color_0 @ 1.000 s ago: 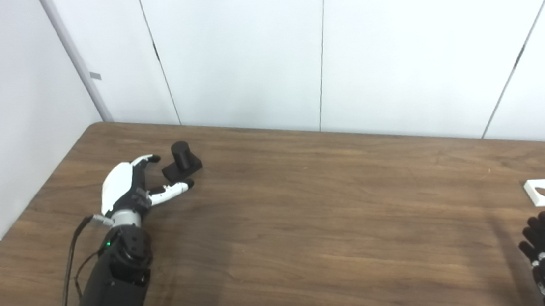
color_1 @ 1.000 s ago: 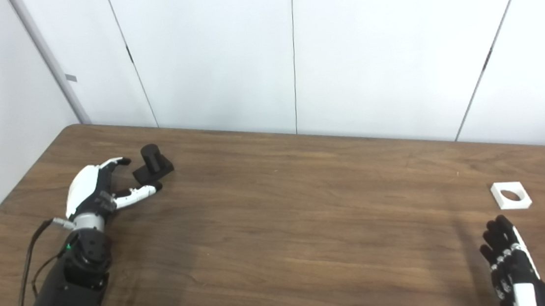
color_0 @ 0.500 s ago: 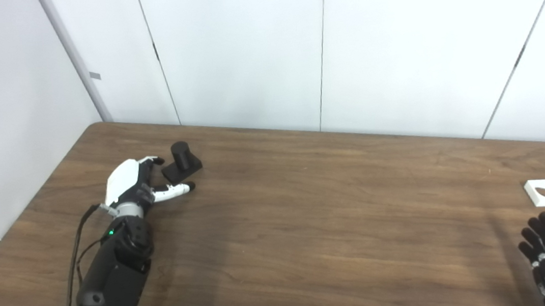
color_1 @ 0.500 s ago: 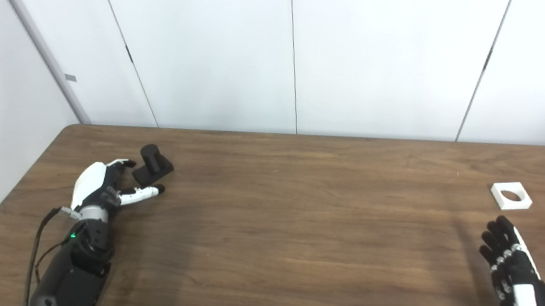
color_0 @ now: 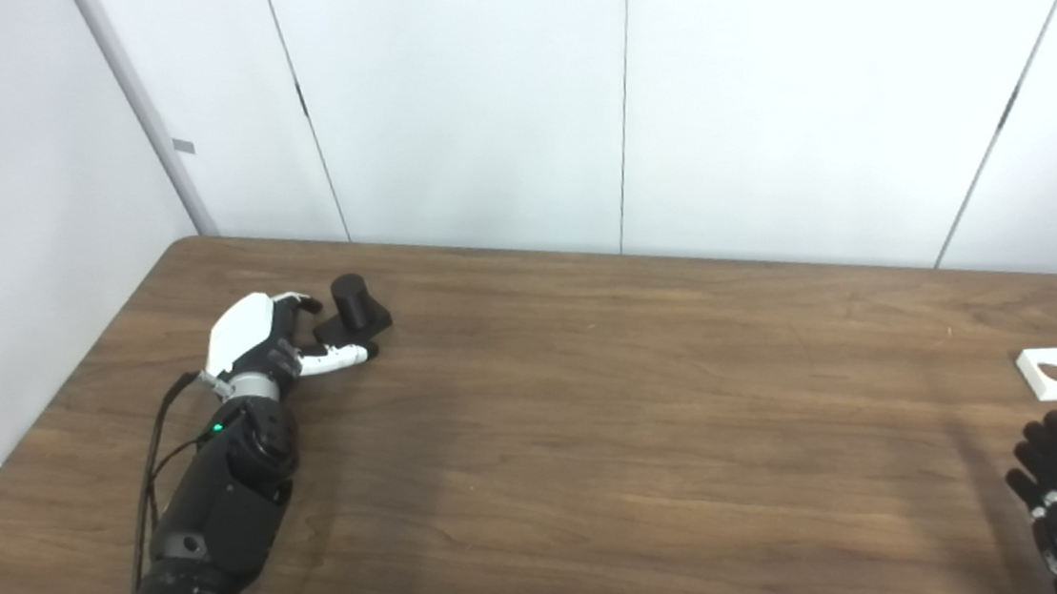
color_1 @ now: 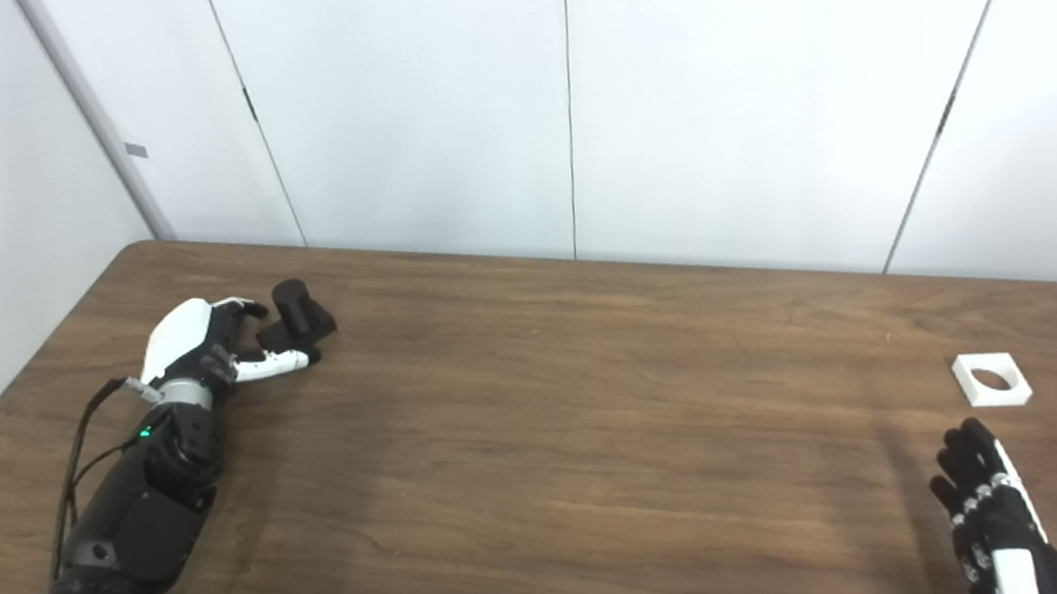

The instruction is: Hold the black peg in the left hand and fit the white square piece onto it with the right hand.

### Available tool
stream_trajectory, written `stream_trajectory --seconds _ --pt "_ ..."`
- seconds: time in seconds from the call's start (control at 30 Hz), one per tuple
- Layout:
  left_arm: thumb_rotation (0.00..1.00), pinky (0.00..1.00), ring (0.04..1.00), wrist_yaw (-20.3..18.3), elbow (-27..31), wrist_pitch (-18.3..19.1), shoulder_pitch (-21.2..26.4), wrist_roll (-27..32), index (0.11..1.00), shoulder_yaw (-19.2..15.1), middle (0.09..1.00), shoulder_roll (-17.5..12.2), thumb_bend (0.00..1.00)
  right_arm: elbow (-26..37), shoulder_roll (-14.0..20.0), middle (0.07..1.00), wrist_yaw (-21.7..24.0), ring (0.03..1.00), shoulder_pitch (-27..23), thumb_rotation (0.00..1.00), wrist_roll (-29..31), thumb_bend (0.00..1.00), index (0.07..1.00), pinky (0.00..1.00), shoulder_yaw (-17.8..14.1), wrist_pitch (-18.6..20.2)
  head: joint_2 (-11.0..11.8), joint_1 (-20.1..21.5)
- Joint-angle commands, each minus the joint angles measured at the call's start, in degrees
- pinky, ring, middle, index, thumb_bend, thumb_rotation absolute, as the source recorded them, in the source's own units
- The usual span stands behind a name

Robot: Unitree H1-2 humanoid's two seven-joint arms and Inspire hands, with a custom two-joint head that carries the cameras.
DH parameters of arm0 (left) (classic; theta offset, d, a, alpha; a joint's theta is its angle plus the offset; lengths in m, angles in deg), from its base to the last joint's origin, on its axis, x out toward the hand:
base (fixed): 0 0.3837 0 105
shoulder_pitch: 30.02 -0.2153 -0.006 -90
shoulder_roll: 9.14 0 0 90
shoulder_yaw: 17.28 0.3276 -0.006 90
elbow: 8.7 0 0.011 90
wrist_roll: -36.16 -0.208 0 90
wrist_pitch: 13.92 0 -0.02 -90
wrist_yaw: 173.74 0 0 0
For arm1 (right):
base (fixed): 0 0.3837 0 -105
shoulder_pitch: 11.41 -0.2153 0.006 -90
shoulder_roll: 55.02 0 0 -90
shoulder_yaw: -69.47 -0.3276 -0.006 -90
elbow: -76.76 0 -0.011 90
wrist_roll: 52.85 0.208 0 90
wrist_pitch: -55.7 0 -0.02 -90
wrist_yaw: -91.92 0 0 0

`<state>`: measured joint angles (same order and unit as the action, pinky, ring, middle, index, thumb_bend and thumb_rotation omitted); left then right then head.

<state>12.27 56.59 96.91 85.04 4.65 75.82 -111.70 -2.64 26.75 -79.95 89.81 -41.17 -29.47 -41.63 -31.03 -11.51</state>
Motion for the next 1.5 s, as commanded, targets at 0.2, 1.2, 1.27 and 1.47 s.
stream_trajectory --seconds 0.2,1.2,1.27,1.47 --pt "0.34 1.0 0.949 0.91 -0.97 -1.18 3.35 -0.69 0.734 0.95 0.89 -2.2 0.85 -0.93 -0.57 0.965 0.11 0.972 3.36 0.9 0.08 0.63 0.952 0.98 0.84 -0.46 -0.26 0.33" --pt "0.05 1.0 0.864 2.19 -1.69 -6.73 2.82 0.07 0.485 1.81 0.743 -2.75 0.52 1.19 -1.04 0.972 -0.69 0.985 3.77 0.93 -0.84 0.57 0.965 0.99 0.83 0.32 -0.82 1.1" --pt "0.05 0.99 0.856 2.34 -1.53 -7.36 2.63 0.25 0.485 1.68 0.737 -2.77 0.52 1.28 -1.02 0.977 -0.67 0.99 3.77 0.94 -1.0 0.56 0.972 0.99 0.93 0.35 -0.9 1.23" --pt "0.05 0.96 0.856 0.87 1.81 -8.63 1.06 0.09 0.485 2.31 0.736 -3.33 0.52 1.11 -1.42 0.97 -0.82 0.976 3.75 0.93 -1.17 0.54 0.965 0.97 1.05 0.11 -0.9 1.78"
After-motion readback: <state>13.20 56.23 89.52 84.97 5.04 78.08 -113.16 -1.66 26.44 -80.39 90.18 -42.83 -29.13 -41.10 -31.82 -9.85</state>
